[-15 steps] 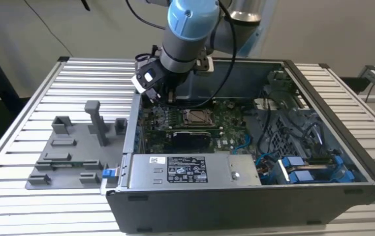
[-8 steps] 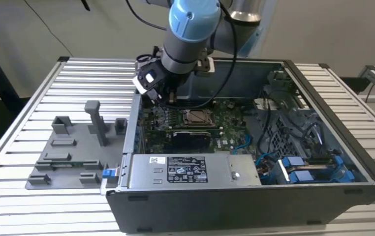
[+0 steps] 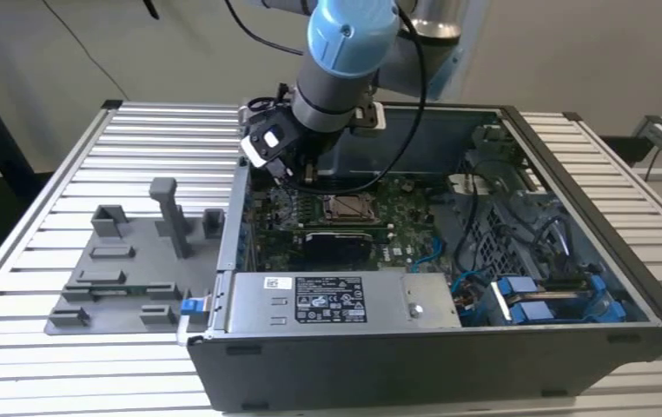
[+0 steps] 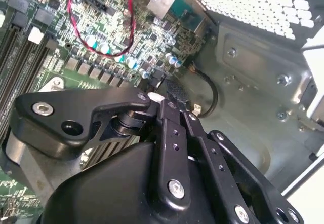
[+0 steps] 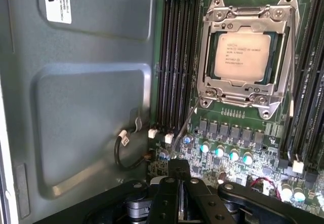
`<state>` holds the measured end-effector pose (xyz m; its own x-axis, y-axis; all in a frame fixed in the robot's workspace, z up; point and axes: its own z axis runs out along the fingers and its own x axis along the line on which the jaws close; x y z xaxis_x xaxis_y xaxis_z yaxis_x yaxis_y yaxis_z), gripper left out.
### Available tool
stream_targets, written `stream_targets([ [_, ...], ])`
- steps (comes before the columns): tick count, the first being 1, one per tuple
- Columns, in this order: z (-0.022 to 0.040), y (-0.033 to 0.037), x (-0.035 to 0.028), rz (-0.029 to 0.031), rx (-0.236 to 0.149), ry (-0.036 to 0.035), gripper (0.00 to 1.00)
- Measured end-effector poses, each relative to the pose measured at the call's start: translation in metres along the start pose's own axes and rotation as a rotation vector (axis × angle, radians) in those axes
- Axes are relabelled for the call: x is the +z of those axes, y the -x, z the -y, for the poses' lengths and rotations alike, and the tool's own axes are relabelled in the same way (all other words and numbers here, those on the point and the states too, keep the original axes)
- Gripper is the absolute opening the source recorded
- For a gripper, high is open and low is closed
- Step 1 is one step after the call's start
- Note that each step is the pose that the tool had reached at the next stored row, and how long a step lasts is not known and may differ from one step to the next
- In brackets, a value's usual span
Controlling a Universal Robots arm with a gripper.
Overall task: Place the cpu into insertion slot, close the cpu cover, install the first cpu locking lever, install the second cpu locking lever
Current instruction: 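Install the first cpu locking lever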
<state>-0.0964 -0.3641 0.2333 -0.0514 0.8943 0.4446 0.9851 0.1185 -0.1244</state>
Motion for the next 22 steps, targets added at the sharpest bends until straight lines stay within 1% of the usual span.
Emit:
stream_targets([
  [4,-0.0052,0.0014,-0.0015,-0.0094,-0.001,0.0004,0.11],
  [6,-0.008,0.0018,-0.0021,-0.0158,-0.003,0.0008,0.11],
  [9,-0.0128,0.0028,-0.0032,-0.0288,-0.005,0.0015,0.11],
  [14,-0.0222,0.0054,-0.0058,-0.0536,-0.009,0.0027,0.11],
  [17,-0.0276,0.0076,-0.0077,-0.0658,-0.011,0.0034,0.11],
  [19,-0.0311,0.0095,-0.0092,-0.071,-0.012,0.0037,0.11],
  [22,-0.0366,0.0125,-0.0114,-0.0765,-0.013,0.004,0.11],
])
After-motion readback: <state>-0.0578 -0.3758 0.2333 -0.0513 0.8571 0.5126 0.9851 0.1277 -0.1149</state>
